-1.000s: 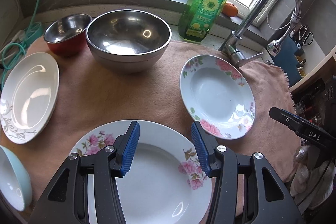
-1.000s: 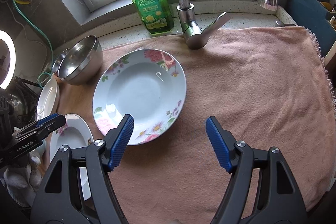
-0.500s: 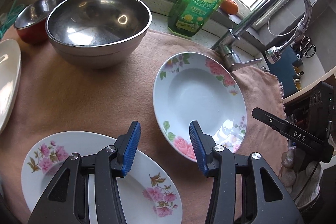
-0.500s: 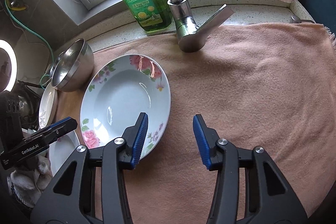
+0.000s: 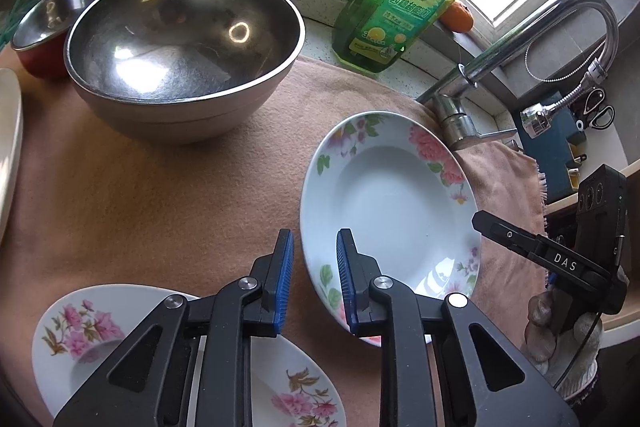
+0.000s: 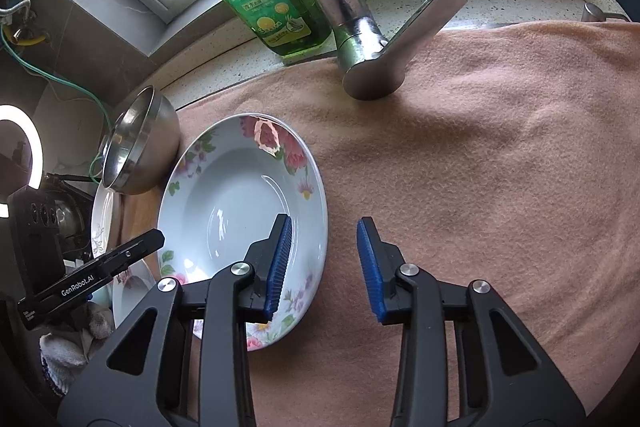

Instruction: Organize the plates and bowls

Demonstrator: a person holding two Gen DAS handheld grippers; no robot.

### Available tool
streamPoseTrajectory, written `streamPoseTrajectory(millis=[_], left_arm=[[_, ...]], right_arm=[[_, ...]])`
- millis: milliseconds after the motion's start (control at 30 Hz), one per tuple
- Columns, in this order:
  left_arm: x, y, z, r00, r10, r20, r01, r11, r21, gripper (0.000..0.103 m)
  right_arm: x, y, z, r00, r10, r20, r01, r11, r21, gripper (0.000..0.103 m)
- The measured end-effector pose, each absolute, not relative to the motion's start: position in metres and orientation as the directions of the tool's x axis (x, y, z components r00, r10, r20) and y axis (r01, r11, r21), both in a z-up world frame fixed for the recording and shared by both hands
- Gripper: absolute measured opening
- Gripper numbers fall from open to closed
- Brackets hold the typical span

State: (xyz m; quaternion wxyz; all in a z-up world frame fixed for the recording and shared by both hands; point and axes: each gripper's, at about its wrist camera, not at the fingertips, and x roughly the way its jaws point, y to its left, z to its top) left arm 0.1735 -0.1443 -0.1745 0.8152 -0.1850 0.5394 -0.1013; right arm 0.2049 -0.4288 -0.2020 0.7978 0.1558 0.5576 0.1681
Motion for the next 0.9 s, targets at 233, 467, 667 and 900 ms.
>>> streamPoseTrajectory(millis=[233, 467, 667, 900], left_arm=[[0.178, -0.147, -0.179, 0.383, -0.367, -0.848, -0.035, 0.911, -0.410, 0.015], [0.183, -0.148, -0.184, 0.374, -0.368, -0.851, -0.037, 0.911, -0.410, 0.012], [0.183, -0.150, -0.183, 0.374, -0.362, -0.854, -0.034, 0.915, -0.403, 0.012], [0.184, -0.150, -0.183, 0.376, -0.360, -0.854, -0.032, 0.916, -0.400, 0.012]], right_arm=[[0.213, -0.432, -0.212, 0.301, 0.446, -0.843, -0.069, 0.892, 0.447, 0.029], [0.219, -0.432, -0.217, 0.274, 0.487, -0.830, -0.071, 0.870, 0.487, 0.021], [0.221, -0.426, -0.221, 0.251, 0.510, -0.822, -0.075, 0.857, 0.509, 0.012], [0.219, -0.422, -0.217, 0.260, 0.494, -0.830, -0.083, 0.867, 0.491, 0.012]])
